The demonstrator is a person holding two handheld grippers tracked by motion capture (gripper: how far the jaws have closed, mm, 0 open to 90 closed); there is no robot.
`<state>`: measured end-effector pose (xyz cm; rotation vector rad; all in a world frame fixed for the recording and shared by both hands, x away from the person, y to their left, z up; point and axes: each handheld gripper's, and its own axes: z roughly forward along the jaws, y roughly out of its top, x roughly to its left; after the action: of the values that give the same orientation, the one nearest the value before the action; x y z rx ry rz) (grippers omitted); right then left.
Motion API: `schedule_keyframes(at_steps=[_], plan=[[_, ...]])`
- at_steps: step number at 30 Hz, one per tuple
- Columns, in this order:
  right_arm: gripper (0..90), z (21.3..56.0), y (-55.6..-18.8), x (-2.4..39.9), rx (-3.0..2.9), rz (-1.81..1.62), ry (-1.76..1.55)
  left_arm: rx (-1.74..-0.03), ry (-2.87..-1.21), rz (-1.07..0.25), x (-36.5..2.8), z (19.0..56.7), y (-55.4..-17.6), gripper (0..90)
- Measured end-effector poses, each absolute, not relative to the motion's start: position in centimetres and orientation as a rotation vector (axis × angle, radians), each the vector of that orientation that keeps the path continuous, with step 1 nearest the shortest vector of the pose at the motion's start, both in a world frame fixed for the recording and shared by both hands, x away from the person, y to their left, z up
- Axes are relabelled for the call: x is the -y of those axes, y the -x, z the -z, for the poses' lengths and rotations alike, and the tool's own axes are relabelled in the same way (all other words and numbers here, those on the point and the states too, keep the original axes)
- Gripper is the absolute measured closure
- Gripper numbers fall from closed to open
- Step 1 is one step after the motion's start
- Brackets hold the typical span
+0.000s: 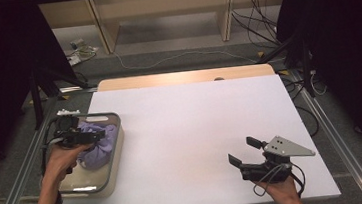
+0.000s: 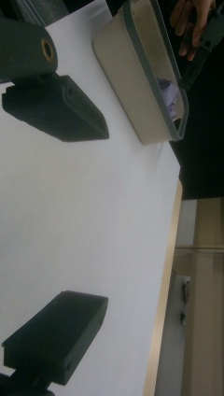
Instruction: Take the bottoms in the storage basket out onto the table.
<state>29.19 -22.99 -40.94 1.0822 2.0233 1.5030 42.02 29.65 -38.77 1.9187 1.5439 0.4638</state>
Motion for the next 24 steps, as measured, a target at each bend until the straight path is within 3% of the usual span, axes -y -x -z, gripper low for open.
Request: schedule_keyframes(at_steps=[10,24], plan=[[17.4,41.0,-29.3,22.9,-2.033,-1.497,-1.085,-1.603,-2.041,-0.43,-29.2,40.1,-44.4,6.7],[17.4,41.1,-29.2,22.5,-2.069,-1.492,-1.063,-1.641,-2.076,-0.381,-29.3,41.4,-45.2,6.7]])
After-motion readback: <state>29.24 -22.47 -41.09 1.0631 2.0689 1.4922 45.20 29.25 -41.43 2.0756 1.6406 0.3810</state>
